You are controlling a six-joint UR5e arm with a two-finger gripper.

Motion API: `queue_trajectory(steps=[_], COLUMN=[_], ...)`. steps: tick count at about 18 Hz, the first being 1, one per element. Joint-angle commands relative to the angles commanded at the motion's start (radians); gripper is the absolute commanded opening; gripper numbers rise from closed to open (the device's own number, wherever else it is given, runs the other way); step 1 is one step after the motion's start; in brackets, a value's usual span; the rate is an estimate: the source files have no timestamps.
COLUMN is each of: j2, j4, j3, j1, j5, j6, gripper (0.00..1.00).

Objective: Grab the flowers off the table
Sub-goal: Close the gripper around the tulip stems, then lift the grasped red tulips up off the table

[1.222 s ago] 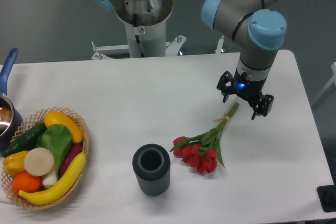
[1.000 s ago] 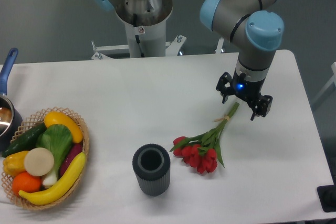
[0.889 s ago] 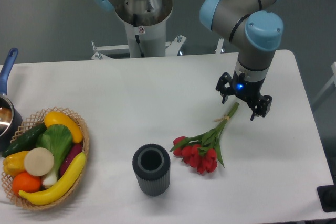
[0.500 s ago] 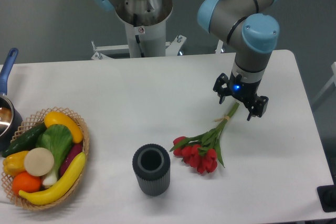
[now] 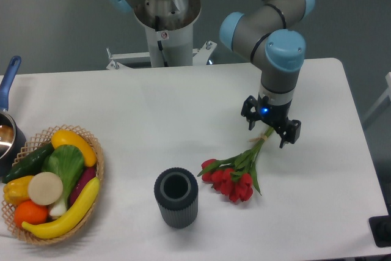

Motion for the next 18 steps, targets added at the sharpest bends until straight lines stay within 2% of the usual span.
queue_trajectory(steps=[12,14,18], j2=[-0.068,-0.074,-0.081], j4=[0.012,0.032,0.037], j3=[0.011,0.011,0.005], j1=[-0.006,-0.006,-0.006], j5=[0.000,0.002,0.005], j6=[0.011,0.011,0.006], gripper=[1.00,0.92,0.55])
